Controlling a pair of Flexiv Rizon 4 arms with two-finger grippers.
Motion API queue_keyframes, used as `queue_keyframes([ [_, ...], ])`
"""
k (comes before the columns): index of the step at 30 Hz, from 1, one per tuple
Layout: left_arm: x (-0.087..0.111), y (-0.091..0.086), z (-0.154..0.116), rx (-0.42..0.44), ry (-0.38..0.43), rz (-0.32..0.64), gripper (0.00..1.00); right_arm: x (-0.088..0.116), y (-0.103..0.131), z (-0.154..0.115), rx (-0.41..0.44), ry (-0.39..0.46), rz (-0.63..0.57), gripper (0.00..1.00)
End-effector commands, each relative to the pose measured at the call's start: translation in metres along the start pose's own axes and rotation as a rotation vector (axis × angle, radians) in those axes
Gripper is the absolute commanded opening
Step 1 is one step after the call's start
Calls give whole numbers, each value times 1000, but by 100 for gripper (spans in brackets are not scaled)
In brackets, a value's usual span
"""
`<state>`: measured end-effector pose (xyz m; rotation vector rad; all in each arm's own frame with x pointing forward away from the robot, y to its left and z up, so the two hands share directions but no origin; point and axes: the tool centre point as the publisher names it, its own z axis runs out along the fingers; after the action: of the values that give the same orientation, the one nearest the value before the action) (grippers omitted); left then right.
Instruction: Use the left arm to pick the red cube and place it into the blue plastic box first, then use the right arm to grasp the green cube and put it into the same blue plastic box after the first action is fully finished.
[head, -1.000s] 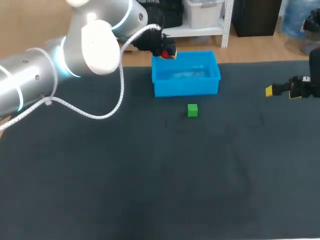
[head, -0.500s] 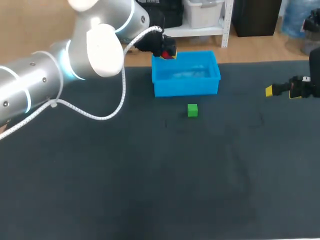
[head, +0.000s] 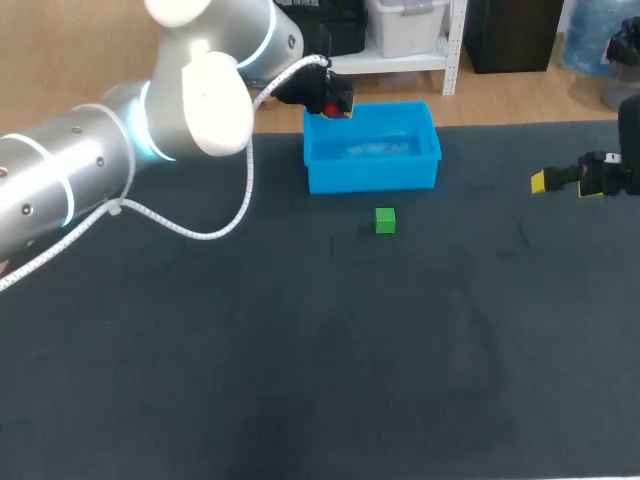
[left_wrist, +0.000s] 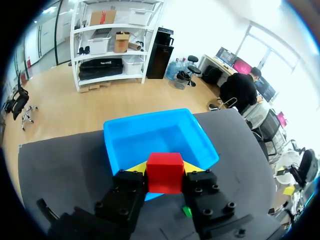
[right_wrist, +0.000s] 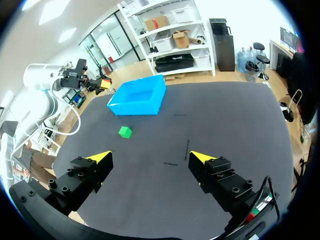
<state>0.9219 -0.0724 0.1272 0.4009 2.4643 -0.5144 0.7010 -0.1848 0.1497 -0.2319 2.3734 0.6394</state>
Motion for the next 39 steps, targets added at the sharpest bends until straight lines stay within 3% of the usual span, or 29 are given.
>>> queue_keyframes([
  [1, -3, 0, 3, -7, 2, -1, 48, 0, 0, 0, 1, 0, -1, 100],
  [2, -3, 0, 3, -8, 2, -2, 85, 0, 0, 0, 1, 0, -1, 100],
  [3, -3, 0, 3, -9, 1, -3, 100, 0, 0, 0, 1, 0, -1, 100],
  [23, 5, 2, -5, -17, 3, 4, 100, 0, 0, 0, 1, 0, -1, 100],
  [39, 24, 0, -46, 14, -6, 30, 100, 0, 0, 0, 1, 0, -1, 100],
])
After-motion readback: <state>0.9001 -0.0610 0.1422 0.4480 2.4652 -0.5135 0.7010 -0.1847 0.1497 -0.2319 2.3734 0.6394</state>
